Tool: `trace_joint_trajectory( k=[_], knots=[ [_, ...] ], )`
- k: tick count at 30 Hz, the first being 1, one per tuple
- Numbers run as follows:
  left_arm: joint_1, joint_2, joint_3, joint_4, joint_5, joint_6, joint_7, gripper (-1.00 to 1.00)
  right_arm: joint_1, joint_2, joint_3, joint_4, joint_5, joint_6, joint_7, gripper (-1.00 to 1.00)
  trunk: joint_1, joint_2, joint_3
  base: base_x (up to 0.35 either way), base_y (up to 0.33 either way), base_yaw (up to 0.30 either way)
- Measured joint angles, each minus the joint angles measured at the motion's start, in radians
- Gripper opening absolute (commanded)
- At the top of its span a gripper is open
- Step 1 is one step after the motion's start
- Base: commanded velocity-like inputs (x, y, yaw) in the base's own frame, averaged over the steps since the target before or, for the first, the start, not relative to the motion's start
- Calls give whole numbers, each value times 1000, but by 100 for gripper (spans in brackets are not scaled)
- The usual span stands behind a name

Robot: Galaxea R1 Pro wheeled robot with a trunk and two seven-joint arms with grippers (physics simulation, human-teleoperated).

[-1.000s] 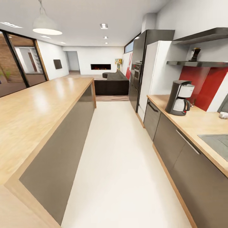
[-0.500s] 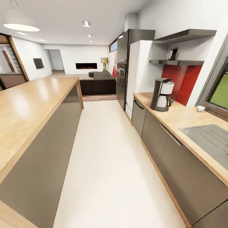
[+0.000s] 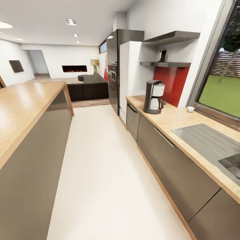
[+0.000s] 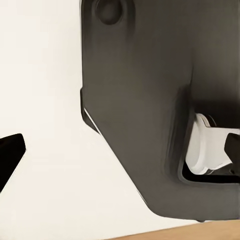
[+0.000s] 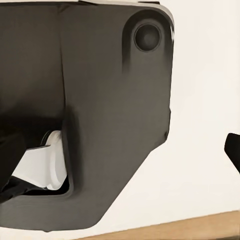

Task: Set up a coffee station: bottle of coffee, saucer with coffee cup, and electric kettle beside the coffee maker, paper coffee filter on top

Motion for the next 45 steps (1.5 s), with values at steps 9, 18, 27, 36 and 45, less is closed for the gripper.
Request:
trace_joint_trajectory(
  k=[9,18,27,36,45],
  knots=[
    [0,0,1,0,0,0,-1,100,0,0,0,0,0,0,0,100,0,0,-5,0,0,-279],
    [0,0,0,0,0,0,-1,100,0,0,0,0,0,0,0,100,0,0,-10,0,0,-279],
    [0,0,1,0,0,0,-2,100,0,0,0,0,0,0,0,100,0,0,-15,0,0,-279],
    [0,0,1,0,0,0,-3,100,0,1,0,0,0,0,0,100,0,0,-20,0,0,-279],
    [0,0,1,0,0,0,-4,100,0,0,0,0,0,0,0,100,0,0,-25,0,0,-279]
  ],
)
